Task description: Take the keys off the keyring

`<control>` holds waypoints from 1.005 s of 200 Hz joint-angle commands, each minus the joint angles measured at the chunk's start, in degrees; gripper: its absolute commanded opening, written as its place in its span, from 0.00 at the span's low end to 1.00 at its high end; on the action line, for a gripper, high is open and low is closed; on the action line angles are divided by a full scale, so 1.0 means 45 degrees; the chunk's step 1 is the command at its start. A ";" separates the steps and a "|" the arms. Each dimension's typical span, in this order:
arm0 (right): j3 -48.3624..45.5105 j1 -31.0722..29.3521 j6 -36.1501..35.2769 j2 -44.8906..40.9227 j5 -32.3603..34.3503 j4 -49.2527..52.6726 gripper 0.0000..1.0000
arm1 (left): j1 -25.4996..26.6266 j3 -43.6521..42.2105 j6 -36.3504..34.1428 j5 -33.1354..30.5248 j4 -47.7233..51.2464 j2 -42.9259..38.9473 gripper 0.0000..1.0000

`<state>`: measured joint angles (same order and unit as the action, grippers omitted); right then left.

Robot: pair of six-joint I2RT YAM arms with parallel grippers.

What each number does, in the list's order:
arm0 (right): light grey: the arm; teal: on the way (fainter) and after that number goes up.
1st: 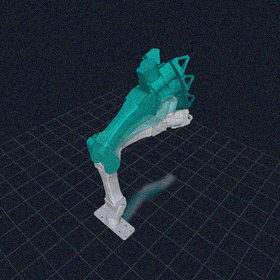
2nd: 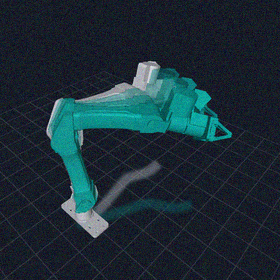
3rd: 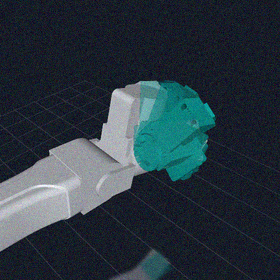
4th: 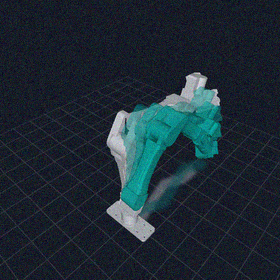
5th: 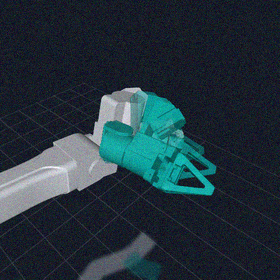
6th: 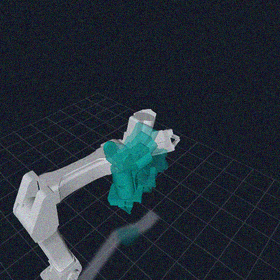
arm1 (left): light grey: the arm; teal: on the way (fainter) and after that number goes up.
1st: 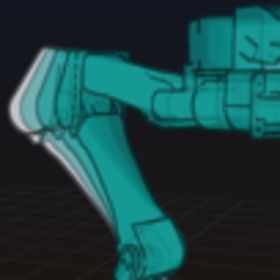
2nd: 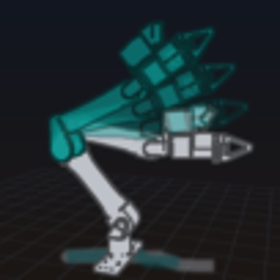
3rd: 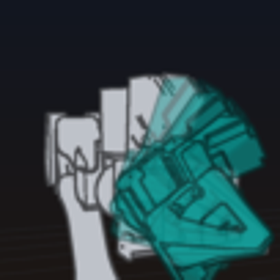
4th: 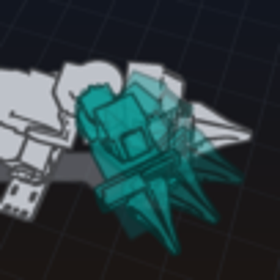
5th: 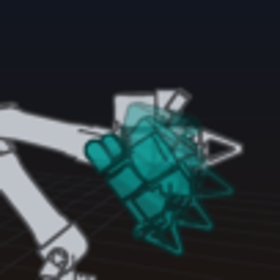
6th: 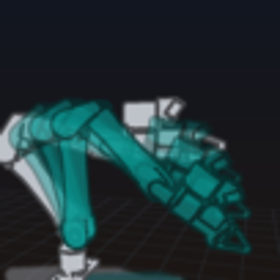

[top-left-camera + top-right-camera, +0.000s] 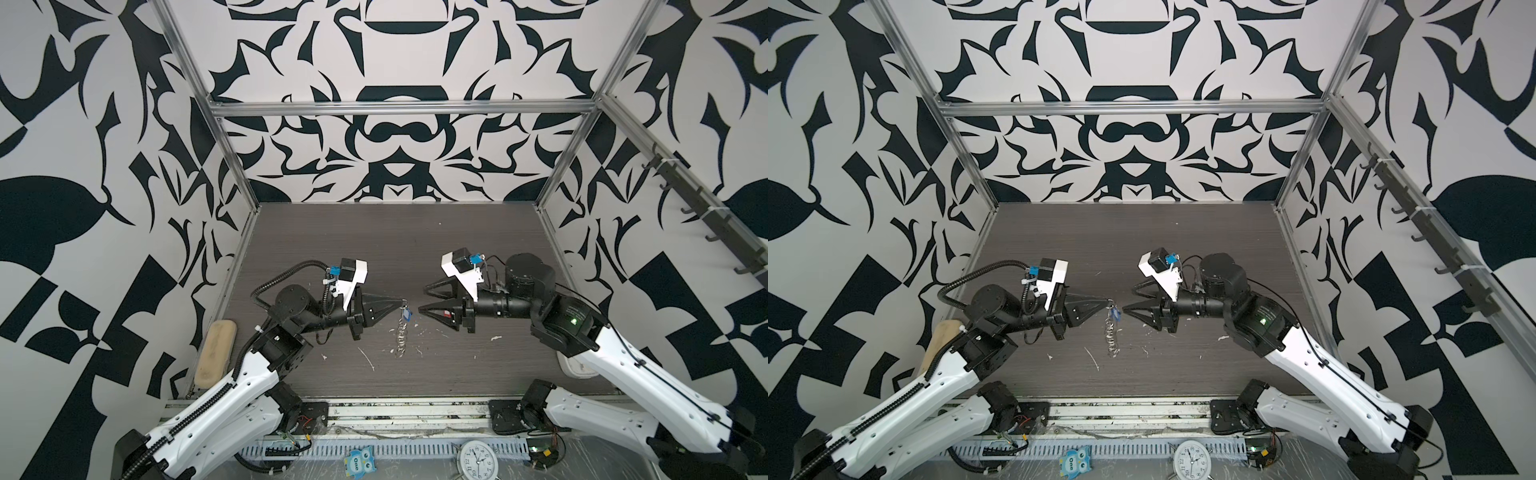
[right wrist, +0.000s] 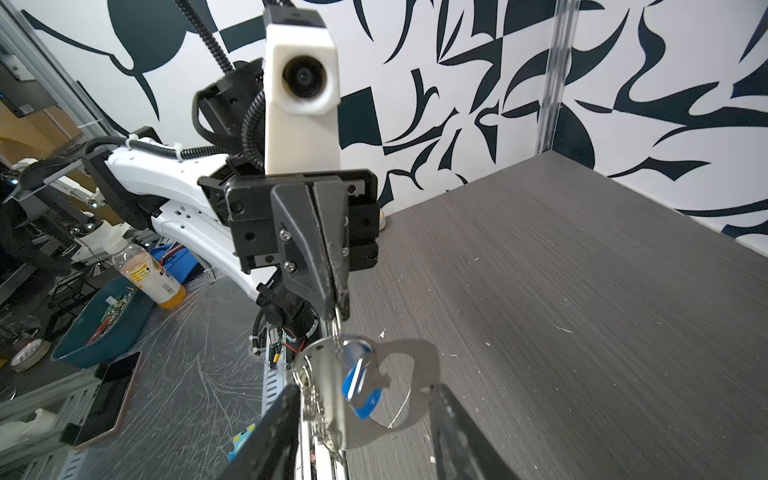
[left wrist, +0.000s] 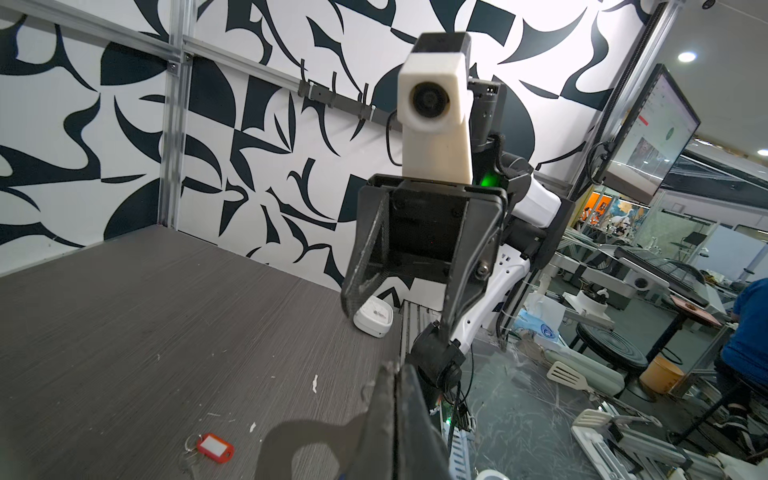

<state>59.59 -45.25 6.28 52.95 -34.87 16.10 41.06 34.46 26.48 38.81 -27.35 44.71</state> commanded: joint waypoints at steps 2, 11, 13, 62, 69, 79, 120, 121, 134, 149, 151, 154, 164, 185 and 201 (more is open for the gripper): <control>-0.0227 -0.0428 0.0167 0.0070 0.0493 -0.1208 0.54 | 0.0036 -0.0099 0.0183 -0.0616 -0.0904 -0.0206 0.00; -0.0284 -0.0770 0.0003 0.0070 0.1137 -0.1248 0.54 | 0.0036 -0.0128 0.0286 -0.0793 -0.1017 -0.0226 0.00; -0.0301 -0.0834 -0.0036 0.0079 0.1287 -0.1266 0.54 | 0.0036 -0.0140 0.0287 -0.0807 -0.1047 -0.0242 0.00; -0.0396 -0.1852 -0.0652 0.0293 0.3451 -0.1610 0.54 | 0.0131 -0.0253 0.0463 -0.0909 -0.1351 -0.0423 0.00; -0.0412 -0.1905 -0.0654 0.0333 0.3546 -0.1695 0.53 | 0.0148 -0.0259 0.0466 -0.0943 -0.1324 -0.0436 0.00; -0.0411 -0.1931 -0.0686 0.0398 0.3622 -0.1725 0.53 | 0.0153 -0.0274 0.0473 -0.0915 -0.1347 -0.0450 0.00; -0.0482 -0.2106 -0.0849 0.0430 0.4158 -0.1917 0.49 | 0.0211 -0.0333 0.0463 -0.0850 -0.1419 -0.0516 0.00; -0.0476 -0.2118 -0.0850 0.0435 0.4147 -0.1917 0.48 | 0.0211 -0.0333 0.0463 -0.0850 -0.1420 -0.0518 0.00; -0.0457 -0.2132 -0.0831 0.0508 0.4007 -0.1880 0.45 | 0.0211 -0.0389 0.0474 -0.0943 -0.1475 -0.0572 0.00; -0.0452 -0.2182 -0.0816 0.0587 0.3885 -0.1896 0.39 | 0.0210 -0.0449 0.0529 -0.1072 -0.1610 -0.0633 0.00; -0.0475 -0.2183 -0.0822 0.0594 0.3859 -0.1897 0.38 | 0.0211 -0.0465 0.0533 -0.1082 -0.1639 -0.0637 0.00; -0.0470 -0.2189 -0.0829 0.0606 0.3845 -0.1915 0.37 | 0.0212 -0.0479 0.0540 -0.1084 -0.1681 -0.0655 0.00; -0.0470 -0.2248 -0.0803 0.0651 0.3787 -0.1955 0.33 | 0.0212 -0.0508 0.0582 -0.1188 -0.1774 -0.0703 0.00; -0.0433 -0.2355 -0.0807 0.0782 0.3726 -0.2021 0.20 | 0.0227 -0.0570 0.0619 -0.1421 -0.1914 -0.0749 0.00; -0.0421 -0.2424 -0.0829 0.0849 0.3861 -0.2031 0.05 | 0.0289 -0.0665 0.0624 -0.1677 -0.2058 -0.0798 0.00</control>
<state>57.30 -55.53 3.16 56.58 -17.80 10.11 41.95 32.23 28.47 33.32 -32.34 42.30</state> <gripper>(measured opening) 0.125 0.047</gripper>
